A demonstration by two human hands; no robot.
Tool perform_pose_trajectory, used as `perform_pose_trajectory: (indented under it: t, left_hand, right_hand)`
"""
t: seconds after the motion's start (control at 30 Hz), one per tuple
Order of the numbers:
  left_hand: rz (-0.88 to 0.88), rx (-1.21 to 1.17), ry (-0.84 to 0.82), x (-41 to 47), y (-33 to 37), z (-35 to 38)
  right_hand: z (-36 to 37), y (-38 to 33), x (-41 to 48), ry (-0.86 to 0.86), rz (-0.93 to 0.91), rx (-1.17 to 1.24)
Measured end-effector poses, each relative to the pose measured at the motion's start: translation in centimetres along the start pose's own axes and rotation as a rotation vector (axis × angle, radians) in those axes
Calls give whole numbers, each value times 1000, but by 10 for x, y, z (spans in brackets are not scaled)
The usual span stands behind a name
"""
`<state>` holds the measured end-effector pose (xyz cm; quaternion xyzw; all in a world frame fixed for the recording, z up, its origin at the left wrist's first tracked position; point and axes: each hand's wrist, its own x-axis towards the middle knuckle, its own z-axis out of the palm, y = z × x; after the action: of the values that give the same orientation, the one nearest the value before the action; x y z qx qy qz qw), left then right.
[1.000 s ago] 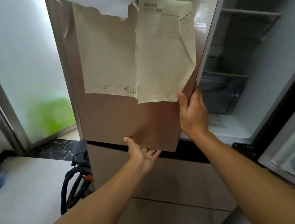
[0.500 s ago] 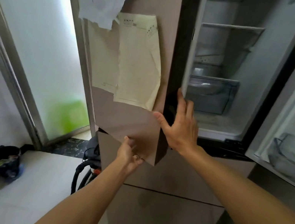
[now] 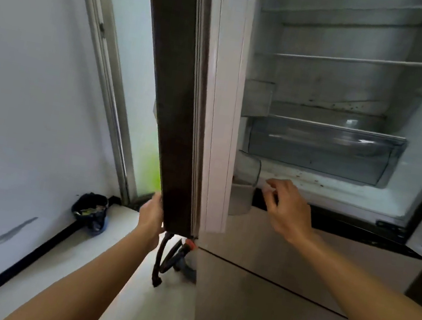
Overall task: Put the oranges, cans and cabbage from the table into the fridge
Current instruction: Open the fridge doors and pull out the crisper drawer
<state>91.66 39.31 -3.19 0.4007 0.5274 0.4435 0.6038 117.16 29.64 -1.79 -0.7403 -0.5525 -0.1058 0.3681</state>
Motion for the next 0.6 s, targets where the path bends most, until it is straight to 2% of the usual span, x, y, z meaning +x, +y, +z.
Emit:
perform_pose_trajectory:
  t: [0.07, 0.13, 0.2, 0.27, 0.33, 0.47, 0.6]
  left_hand:
    - [181, 95, 128, 3, 10, -19]
    - [451, 240, 204, 4, 17, -32]
    - [743, 388, 182, -2, 26, -40]
    - [941, 535, 120, 0, 34, -44]
    - [990, 604, 93, 12, 41, -51]
    - [978, 622, 46, 50, 58, -76]
    - [1001, 639, 3, 84, 81, -101]
  right_hand:
    - [14, -20, 3, -45, -31, 24]
    - [29, -38, 8, -86, -91, 28]
    - [43, -53, 13, -128, -143, -17]
    - [58, -66, 17, -145, -185, -117]
    - [72, -83, 18, -138, -231, -194]
    - [98, -120, 22, -164, -263, -211]
    - [120, -146, 31, -111, -308, -283]
